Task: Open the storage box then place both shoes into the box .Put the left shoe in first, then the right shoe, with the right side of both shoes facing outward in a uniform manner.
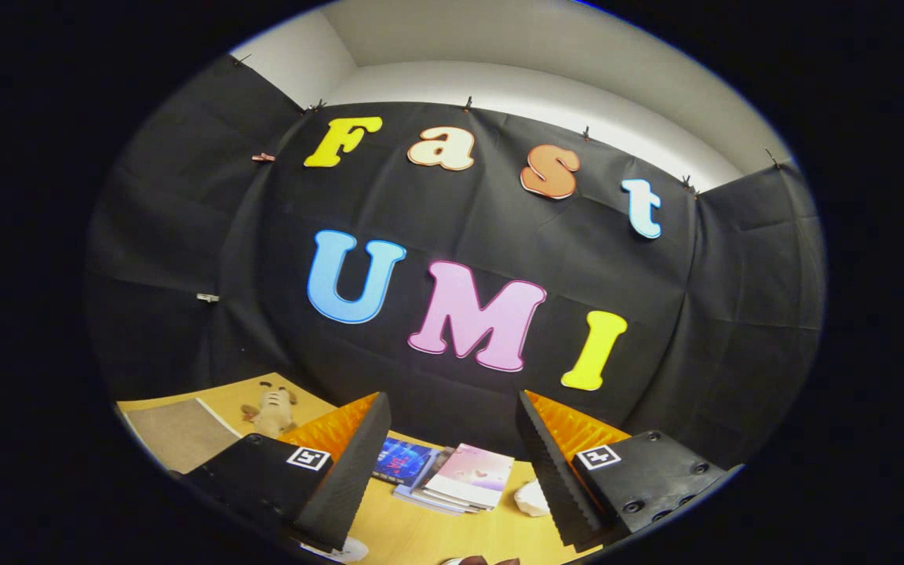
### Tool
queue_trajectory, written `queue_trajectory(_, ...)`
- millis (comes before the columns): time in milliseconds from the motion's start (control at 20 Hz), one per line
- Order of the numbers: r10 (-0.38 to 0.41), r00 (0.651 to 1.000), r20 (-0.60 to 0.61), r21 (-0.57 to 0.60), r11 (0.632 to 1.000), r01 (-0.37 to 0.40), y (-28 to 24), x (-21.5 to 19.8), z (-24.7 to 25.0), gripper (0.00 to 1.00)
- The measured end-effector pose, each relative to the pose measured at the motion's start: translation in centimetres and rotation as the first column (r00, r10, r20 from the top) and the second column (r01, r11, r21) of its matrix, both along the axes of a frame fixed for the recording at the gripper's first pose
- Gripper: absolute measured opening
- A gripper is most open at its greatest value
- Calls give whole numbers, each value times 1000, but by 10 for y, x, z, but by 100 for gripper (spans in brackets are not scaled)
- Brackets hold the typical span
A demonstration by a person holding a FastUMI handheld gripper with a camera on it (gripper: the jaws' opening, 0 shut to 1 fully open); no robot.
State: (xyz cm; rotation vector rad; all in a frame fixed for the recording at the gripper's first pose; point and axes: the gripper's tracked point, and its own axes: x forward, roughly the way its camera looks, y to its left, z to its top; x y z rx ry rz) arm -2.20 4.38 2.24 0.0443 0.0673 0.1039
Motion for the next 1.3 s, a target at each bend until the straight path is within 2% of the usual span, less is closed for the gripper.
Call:
queue_trajectory(200,189,982,-24,94,978,-186,44,-9,3,98)
queue_trajectory(350,349,937,-30,179,924,-338,85,-19,-3,98)
queue_trajectory(400,414,909,-35,218,891,-398,101,-25,-8,98)
queue_trajectory(500,544,838,-41,313,803,-507,135,-40,-17,98)
queue_trajectory(550,611,790,-44,371,745,-555,151,-51,-24,98)
queue_trajectory(650,714,698,-54,493,627,-603,180,-67,-42,100)
queue_trajectory(700,748,661,-62,554,577,-600,193,-75,-52,100)
queue_trajectory(850,819,566,-91,703,456,-546,222,-92,-89,99)
queue_trajectory(950,872,484,-69,811,331,-481,243,-107,-106,98)
queue_trajectory(1100,926,376,-21,933,153,-325,276,-121,-136,98)
queue_trajectory(1150,932,361,-13,955,119,-272,282,-120,-147,98)
queue_trajectory(1300,935,352,33,991,15,-135,295,-112,-174,96)
